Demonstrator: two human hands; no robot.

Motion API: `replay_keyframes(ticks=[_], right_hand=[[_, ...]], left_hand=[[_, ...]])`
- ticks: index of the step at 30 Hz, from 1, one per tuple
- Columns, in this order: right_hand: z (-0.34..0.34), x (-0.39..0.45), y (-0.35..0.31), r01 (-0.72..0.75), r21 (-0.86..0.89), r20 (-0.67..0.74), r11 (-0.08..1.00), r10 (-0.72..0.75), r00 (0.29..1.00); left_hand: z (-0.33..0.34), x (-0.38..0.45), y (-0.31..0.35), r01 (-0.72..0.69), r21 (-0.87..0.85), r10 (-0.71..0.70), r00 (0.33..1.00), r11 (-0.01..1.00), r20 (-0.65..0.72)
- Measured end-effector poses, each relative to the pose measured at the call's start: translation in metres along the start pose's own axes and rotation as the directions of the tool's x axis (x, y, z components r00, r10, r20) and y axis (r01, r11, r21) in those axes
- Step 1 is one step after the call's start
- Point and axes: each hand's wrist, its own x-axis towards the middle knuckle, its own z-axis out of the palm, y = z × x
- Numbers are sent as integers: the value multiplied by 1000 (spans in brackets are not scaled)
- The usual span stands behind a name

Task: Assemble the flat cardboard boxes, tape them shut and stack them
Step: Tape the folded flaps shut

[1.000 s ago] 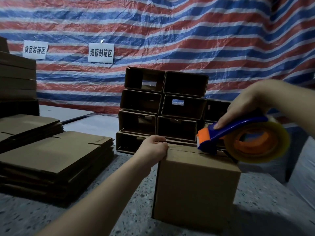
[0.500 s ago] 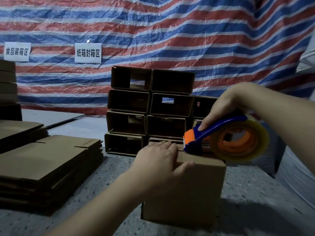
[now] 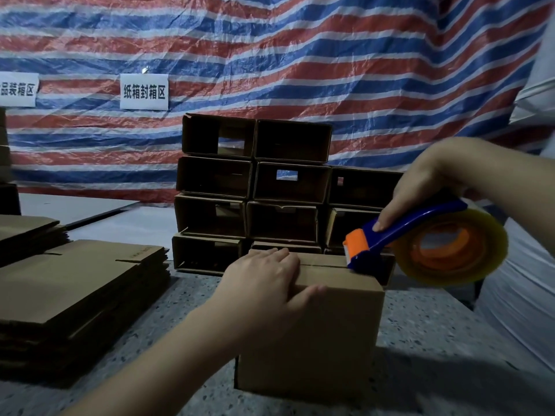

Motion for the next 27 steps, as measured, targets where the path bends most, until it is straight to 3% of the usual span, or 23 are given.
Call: replay_keyframes(ticks=[1,5,7,11,16,22,27], right_hand=[[-3,2,4,36,6,-45,999,-35,998],[-5,-1,1,-93,-138,148,986,114,982],[-7,0,0,-99,-128,145,987,117,982],[-4,4,9,-93,-114,127,989,107,986],[-3,9,23,-61,-25,137,998,64,988],[-18,3,50,-42,12,126,999,40,991],[-16,4,64,-80,2,203,997,78,976]], left_hand=[[-1,0,0,4,4,-5,1000,1000,25],[-11,11,7,41,82,-51,992,996,118],[-13,23,19,37,109,-48,994,993,101],[2,35,50,-29,-6,30,989,1000,145],[17,30,53,-27,49,24,998,998,57],[13,28,54,-20,24,19,999,999,41],[11,27,53,-11,-10,12,998,1000,55]])
